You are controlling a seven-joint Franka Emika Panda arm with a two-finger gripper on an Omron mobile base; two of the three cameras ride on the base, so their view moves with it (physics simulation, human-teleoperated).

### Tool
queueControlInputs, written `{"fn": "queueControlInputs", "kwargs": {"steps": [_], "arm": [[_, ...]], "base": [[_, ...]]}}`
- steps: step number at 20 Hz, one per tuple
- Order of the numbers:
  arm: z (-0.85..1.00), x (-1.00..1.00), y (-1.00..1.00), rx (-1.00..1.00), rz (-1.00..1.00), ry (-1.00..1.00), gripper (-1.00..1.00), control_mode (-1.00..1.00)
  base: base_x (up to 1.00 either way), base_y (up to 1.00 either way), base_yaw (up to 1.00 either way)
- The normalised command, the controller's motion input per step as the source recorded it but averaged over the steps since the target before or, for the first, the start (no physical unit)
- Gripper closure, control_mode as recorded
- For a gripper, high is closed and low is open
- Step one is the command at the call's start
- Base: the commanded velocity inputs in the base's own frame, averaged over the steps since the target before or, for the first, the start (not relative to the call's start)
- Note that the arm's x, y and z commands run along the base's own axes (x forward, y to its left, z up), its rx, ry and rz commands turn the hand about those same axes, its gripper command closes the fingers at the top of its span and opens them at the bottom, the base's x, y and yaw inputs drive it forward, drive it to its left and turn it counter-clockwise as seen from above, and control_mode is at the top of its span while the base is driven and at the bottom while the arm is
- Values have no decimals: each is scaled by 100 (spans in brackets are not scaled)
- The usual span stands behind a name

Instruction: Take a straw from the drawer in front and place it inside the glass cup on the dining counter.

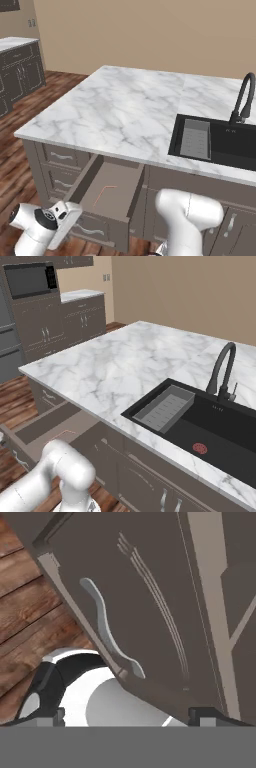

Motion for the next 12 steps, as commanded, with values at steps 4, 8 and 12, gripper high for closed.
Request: {"fn": "queueControlInputs", "kwargs": {"steps": [4,8,12], "arm": [[100,-45,-1,25,0,-5,-100,-100],[100,-11,-13,27,-3,-6,-100,-100],[99,13,-27,28,-6,-1,-100,-100]], "base": [[0,0,0],[0,0,0],[0,0,0]]}}
